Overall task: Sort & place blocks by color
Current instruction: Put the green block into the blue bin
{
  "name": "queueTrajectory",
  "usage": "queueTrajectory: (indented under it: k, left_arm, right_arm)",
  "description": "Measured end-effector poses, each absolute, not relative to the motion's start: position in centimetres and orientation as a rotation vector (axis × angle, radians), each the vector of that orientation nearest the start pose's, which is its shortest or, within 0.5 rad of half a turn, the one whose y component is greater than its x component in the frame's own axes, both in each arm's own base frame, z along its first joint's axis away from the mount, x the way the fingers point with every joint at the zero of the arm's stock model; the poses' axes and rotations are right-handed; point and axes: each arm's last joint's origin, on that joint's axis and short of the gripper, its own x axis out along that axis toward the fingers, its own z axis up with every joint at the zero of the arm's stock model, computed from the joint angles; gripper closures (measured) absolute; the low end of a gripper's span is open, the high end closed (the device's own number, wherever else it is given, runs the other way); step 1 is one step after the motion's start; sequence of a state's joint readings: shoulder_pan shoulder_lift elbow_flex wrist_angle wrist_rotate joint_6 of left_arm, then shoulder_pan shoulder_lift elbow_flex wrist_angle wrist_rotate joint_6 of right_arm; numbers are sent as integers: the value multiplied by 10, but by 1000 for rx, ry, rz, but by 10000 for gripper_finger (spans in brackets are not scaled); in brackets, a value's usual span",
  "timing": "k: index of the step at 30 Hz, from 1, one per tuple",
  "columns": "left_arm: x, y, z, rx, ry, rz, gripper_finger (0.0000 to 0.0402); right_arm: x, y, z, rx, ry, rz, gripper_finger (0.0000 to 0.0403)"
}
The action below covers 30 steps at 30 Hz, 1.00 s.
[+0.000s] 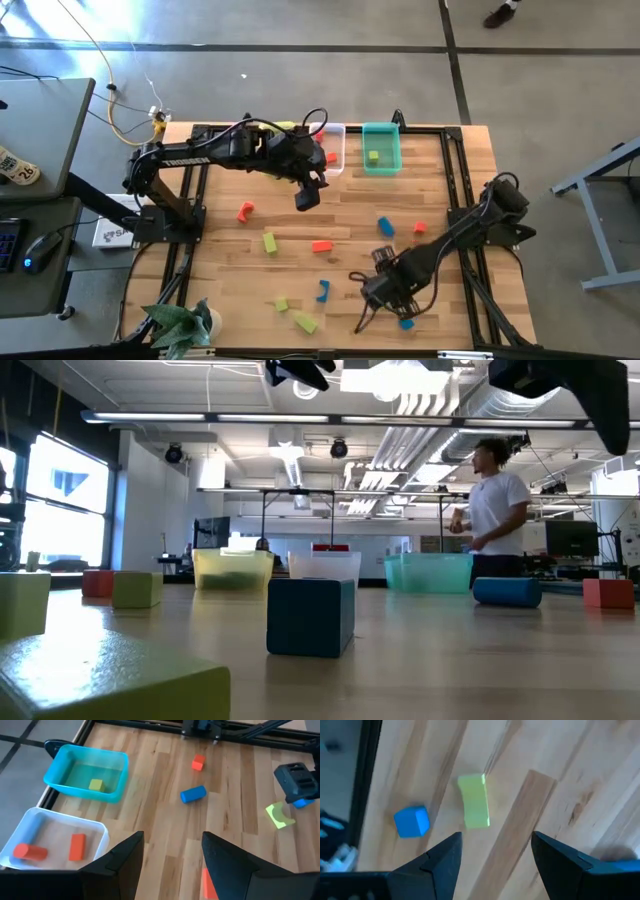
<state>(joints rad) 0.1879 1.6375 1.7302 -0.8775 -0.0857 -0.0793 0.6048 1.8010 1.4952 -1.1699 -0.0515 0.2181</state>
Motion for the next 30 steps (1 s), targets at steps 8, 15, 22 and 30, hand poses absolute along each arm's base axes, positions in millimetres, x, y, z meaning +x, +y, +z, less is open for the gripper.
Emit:
queueTrajectory:
  k: [8, 15, 22, 30]
  left_arm:
    - [338, 67, 382, -244, 744, 348, 213]
    - [339, 60, 381, -304, 744, 344, 213]
    - [340, 52, 381, -304, 755, 308, 213]
    - [341, 49, 381, -301, 756, 299, 213]
  right_arm:
    - [256, 208, 252, -462, 1432, 433, 176]
    - [249, 219, 233, -351, 1409, 412, 176]
    - [255, 220, 227, -267, 1347, 309, 176]
    - [265, 226, 215, -303, 1315, 359, 176]
